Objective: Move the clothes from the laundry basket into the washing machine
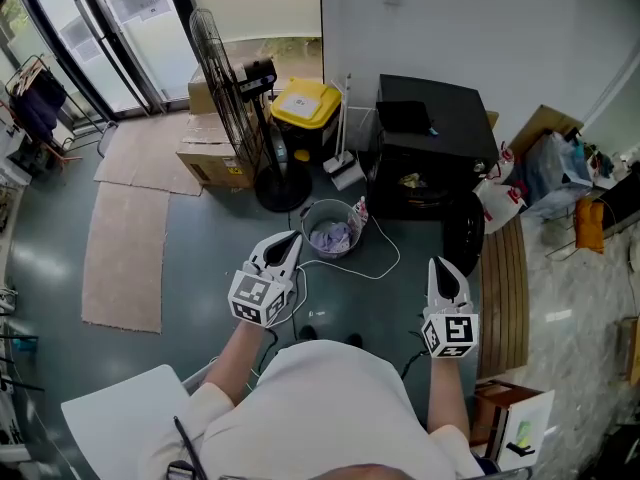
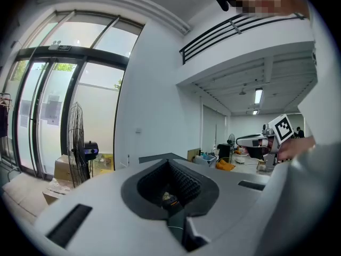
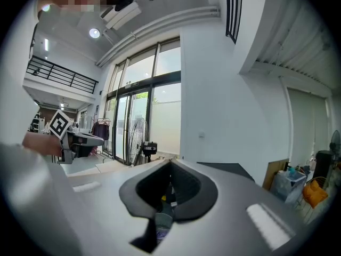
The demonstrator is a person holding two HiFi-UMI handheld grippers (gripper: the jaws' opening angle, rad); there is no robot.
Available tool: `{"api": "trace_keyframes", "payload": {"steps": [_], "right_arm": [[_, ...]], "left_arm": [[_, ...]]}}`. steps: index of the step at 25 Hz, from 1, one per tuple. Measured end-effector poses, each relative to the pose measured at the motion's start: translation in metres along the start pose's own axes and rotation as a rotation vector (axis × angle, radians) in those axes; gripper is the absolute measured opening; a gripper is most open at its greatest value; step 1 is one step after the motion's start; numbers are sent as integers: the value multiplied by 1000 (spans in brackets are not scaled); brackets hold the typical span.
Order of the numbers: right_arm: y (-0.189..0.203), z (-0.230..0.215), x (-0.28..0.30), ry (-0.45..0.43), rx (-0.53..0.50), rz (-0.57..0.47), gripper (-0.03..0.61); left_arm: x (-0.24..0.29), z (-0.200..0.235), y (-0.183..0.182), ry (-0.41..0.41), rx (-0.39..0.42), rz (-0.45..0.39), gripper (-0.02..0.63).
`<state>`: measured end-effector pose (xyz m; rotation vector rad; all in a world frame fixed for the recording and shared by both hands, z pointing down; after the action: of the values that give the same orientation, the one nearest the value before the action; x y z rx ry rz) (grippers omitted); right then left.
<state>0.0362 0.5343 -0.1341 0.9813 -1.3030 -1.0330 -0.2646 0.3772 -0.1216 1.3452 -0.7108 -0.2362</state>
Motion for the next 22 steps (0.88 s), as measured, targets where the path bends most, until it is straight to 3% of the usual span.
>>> {"api": "trace_keyframes", "payload": {"steps": [22], "right_arm": [[22,-71,-1,-104,-37,33,11]], "left_arm": [[31,-67,3,-80,-53,14,6]]}}
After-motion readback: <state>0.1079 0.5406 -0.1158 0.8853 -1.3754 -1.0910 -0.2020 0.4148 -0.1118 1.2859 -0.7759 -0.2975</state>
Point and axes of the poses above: the fingertips, and each gripper's own axes: x forward along the fingers, z to its left, y out of its underside, the point moved 6 cm from there along -x, backward along the fingers, and after that the axes turned 10 degrees about z, right-handed, at the moved point
